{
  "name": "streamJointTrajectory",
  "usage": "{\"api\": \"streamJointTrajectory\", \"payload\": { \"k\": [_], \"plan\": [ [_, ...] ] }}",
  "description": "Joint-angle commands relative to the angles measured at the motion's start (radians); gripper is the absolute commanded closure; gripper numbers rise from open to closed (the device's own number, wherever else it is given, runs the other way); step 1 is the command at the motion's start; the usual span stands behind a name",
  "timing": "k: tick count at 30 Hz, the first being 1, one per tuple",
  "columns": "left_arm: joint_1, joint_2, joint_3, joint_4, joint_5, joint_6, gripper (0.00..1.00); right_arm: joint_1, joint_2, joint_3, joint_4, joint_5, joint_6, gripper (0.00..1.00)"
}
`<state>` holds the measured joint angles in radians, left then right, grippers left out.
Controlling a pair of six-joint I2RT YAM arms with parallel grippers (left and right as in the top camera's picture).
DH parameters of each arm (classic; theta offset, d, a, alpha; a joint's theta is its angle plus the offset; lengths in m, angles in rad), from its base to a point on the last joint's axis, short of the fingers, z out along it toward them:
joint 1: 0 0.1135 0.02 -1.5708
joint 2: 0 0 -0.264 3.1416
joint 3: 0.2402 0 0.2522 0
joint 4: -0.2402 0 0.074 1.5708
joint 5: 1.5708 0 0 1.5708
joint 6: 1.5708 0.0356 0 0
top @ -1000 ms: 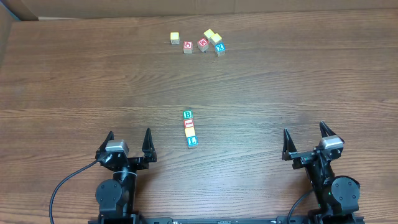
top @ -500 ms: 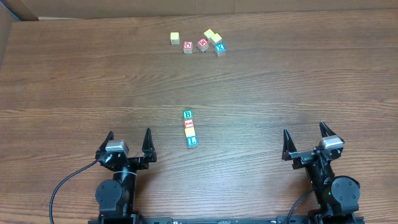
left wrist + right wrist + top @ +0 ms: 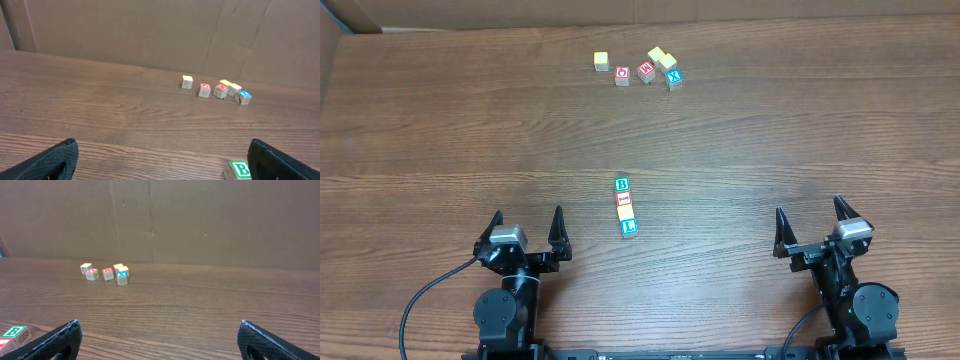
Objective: Flip 4 blocks
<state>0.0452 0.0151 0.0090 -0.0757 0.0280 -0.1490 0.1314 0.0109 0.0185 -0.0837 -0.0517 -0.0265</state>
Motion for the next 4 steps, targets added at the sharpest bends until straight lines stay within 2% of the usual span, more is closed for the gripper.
{"api": "streamJointTrajectory", "payload": {
  "k": [1,4],
  "plan": [
    [-0.005,-0.011,-0.004,-0.002,-0.01,0.022,0.0,-0.004,-0.008,-0.011,0.003,0.005,-0.005,0.0],
    [-0.005,-0.011,-0.004,-0.002,-0.01,0.022,0.0,-0.004,-0.008,-0.011,0.003,0.005,-0.005,0.0]
  ]
}}
